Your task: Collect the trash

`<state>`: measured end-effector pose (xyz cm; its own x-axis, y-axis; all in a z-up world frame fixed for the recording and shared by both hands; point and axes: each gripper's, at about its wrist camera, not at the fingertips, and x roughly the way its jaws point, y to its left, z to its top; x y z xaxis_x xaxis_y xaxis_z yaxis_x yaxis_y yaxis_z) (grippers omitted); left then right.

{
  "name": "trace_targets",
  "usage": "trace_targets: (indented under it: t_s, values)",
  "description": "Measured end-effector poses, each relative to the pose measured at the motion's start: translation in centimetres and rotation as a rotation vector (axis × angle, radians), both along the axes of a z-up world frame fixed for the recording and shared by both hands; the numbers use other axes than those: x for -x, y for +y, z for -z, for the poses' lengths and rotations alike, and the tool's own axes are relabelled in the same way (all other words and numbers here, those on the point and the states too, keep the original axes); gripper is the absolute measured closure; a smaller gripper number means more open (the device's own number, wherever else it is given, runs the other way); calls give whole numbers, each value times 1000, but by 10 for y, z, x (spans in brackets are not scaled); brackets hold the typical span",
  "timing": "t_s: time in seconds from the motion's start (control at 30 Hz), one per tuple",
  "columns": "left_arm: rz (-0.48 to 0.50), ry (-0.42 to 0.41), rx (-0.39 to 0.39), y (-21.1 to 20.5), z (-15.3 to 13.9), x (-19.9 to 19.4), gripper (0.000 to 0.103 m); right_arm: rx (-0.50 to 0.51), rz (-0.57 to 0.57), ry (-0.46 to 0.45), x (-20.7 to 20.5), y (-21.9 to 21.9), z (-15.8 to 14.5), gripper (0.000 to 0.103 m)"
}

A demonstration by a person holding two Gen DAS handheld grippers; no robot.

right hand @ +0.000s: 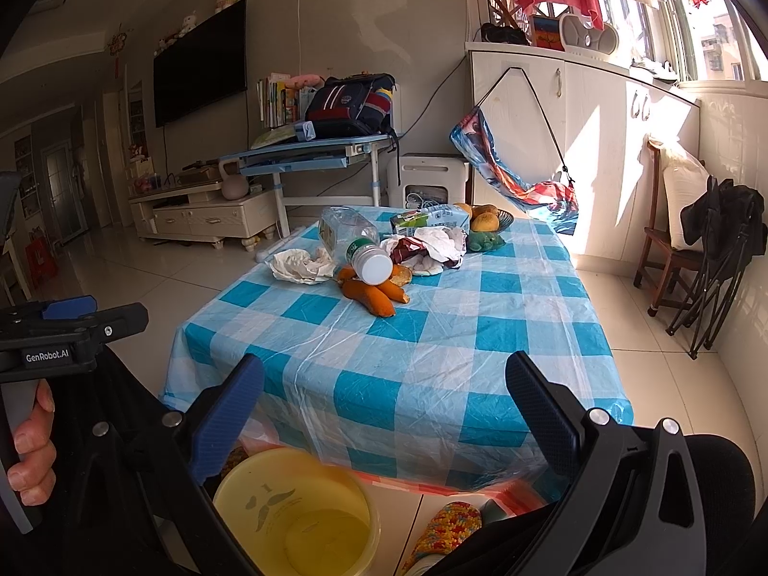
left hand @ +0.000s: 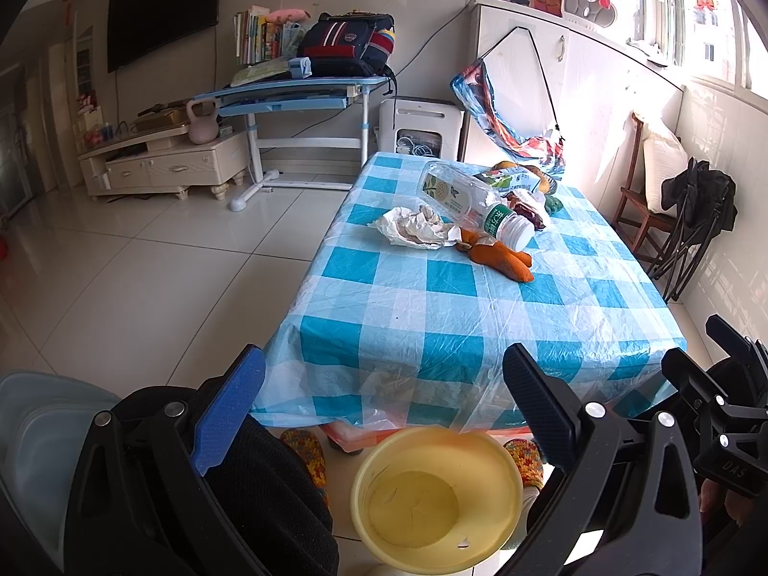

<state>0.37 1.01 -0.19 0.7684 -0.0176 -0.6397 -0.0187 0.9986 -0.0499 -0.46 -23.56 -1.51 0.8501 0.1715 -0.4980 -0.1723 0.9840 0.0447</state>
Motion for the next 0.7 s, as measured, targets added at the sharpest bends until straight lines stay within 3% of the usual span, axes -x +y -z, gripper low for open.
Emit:
trace_targets:
  t_s: [0.43, 0.57, 0.67, 0.7]
  values:
    - [-1, -2, -1, 1, 0, 0, 7, 2, -1, 13, 0, -2, -1, 6]
    - [-16, 48, -2, 10, 1, -6, 7, -6, -4, 21, -5, 2, 8, 6]
    - [-41, 61, -10, 17, 0, -9, 7, -17, -4, 49, -4, 6, 9, 6]
    - [-48, 58, -20, 18, 0, -10, 7, -16, -5, 127, -4, 2, 4, 6]
